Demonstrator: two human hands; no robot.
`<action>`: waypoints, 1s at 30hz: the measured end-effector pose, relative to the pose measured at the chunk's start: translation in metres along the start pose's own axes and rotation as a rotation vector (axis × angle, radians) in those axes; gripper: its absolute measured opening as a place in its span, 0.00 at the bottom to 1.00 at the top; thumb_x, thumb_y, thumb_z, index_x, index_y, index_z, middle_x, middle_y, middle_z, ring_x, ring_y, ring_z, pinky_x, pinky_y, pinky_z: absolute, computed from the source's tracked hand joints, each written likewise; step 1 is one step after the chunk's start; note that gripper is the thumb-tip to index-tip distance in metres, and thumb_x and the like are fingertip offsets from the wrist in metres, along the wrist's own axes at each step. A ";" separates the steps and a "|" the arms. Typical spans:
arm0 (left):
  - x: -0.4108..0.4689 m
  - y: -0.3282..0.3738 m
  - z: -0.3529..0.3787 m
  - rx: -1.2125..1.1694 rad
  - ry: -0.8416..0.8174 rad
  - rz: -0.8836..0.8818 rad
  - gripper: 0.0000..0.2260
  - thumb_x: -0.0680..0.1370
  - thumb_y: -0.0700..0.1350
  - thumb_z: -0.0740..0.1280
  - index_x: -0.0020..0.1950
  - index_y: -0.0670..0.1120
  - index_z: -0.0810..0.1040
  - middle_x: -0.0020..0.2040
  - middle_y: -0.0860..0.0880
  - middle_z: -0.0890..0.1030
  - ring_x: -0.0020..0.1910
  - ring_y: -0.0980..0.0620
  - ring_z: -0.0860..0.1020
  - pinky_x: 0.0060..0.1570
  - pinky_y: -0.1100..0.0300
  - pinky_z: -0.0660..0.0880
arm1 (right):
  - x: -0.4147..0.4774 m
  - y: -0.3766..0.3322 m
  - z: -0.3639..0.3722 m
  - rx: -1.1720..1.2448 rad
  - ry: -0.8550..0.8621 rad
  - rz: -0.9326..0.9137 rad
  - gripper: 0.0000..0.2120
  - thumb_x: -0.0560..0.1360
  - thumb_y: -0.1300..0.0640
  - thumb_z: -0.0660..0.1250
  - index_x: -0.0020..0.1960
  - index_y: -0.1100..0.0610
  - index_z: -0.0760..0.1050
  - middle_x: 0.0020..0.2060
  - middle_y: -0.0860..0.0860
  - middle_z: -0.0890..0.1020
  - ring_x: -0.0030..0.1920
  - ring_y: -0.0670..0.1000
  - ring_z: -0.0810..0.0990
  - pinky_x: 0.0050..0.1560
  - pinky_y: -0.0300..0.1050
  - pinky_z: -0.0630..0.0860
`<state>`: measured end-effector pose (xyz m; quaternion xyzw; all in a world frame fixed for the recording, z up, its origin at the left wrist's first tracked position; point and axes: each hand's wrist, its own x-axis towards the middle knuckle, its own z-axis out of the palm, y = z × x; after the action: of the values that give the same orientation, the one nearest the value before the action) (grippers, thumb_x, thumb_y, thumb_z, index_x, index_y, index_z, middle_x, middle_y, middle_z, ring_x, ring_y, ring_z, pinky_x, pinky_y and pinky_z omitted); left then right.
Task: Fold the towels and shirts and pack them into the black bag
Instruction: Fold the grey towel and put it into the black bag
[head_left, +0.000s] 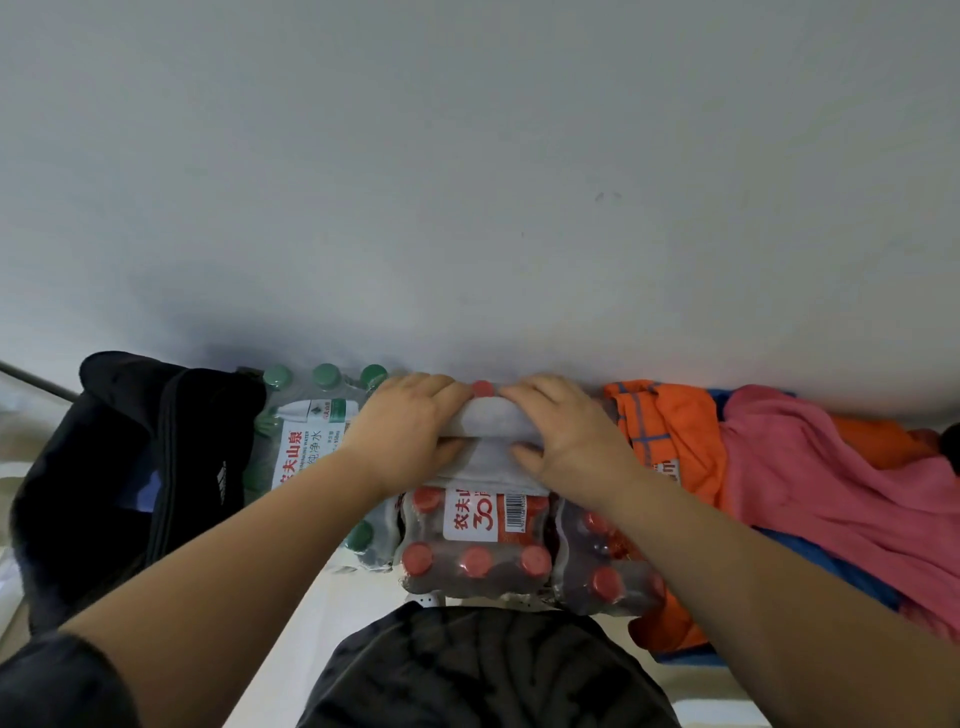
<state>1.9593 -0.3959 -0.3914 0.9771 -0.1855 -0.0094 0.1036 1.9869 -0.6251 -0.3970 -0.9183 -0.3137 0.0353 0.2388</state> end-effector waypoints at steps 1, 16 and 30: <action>-0.009 0.001 0.004 0.029 -0.007 0.030 0.24 0.75 0.58 0.64 0.68 0.50 0.74 0.62 0.48 0.80 0.59 0.43 0.79 0.61 0.47 0.74 | -0.011 -0.001 0.002 -0.042 -0.010 -0.026 0.31 0.72 0.50 0.72 0.73 0.54 0.70 0.67 0.52 0.74 0.68 0.55 0.71 0.71 0.51 0.68; -0.044 0.021 0.011 -0.058 -0.168 -0.096 0.32 0.80 0.66 0.37 0.82 0.54 0.43 0.82 0.54 0.43 0.80 0.54 0.40 0.78 0.41 0.41 | -0.069 -0.026 0.025 -0.184 -0.289 -0.039 0.39 0.80 0.32 0.48 0.82 0.54 0.45 0.81 0.47 0.42 0.79 0.45 0.33 0.80 0.54 0.42; -0.022 0.036 0.032 0.022 -0.197 -0.188 0.32 0.80 0.64 0.39 0.82 0.53 0.50 0.82 0.51 0.54 0.81 0.49 0.49 0.78 0.42 0.43 | -0.020 -0.005 -0.008 -0.017 -0.111 0.145 0.26 0.78 0.41 0.63 0.74 0.48 0.69 0.71 0.48 0.73 0.72 0.52 0.67 0.72 0.53 0.63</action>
<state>1.9243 -0.4275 -0.4154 0.9856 -0.1023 -0.1130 0.0728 1.9701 -0.6368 -0.3892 -0.9373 -0.2595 0.1006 0.2099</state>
